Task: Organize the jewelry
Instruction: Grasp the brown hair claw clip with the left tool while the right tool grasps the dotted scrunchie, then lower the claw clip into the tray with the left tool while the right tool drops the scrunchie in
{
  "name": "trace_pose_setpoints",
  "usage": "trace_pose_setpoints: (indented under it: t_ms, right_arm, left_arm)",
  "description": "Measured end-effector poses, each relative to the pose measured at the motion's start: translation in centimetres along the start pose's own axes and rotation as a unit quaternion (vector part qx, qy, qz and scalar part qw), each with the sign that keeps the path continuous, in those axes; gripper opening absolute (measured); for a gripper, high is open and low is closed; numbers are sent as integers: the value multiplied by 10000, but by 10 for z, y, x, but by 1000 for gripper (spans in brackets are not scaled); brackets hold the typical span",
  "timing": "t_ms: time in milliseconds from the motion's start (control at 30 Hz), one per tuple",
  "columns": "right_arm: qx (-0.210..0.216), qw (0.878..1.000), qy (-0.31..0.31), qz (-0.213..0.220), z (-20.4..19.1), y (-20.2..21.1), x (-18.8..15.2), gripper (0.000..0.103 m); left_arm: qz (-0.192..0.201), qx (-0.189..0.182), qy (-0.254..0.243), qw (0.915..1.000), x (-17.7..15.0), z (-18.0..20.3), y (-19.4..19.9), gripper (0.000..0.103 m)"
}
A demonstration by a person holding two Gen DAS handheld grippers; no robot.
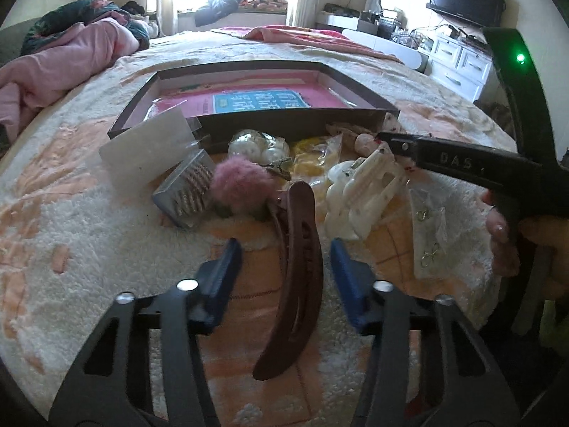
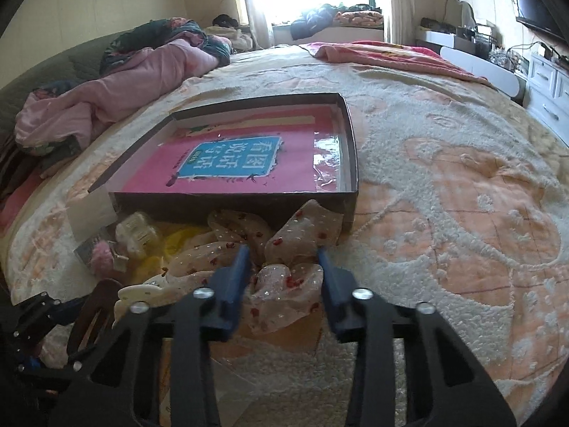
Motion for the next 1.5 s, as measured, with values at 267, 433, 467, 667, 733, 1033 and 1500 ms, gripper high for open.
trace_pose_setpoints:
  t_ms: [267,433,467,667,733,1033,1500]
  right_arm:
    - [110,9997,-199,109,9,9,3,13]
    - [58,9991,-284,307,18,23,7,12]
    - [38,9988,-313,372,20,27,9,12]
    - [-45,9970,-408,660,33,46,19,12]
    - [-71,9963,-438,742,38,50,23,12]
    - [-3,9958,-319,861,33,49,44,12]
    - [88,9954,306,900,2,6,94,12]
  left_arm:
    - [79,-156,-47,9998,1,7,8,9]
    - [212,-332,-52,9992,8,15,26,8]
    - [249,-364,-55,9990,10,17,30,8]
    - [446,-486,-136,9977,29,28,42,8]
    - [502,-481,-123,9975,38,27,41,8]
    - [696,-344,252,9967,84,-5,27,8]
    - [772,235,578,9951,137,-67,-8,8]
Point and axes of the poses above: each gripper's, at about its wrist camera, not at the fingertips, and y roughly against the way its jaws point, z to its right, x to its top, the point moved 8 cm from there along -y, roughly the way its jaws point, and after that the axes turned 3 degrees about -z, right-handed, at the moved point
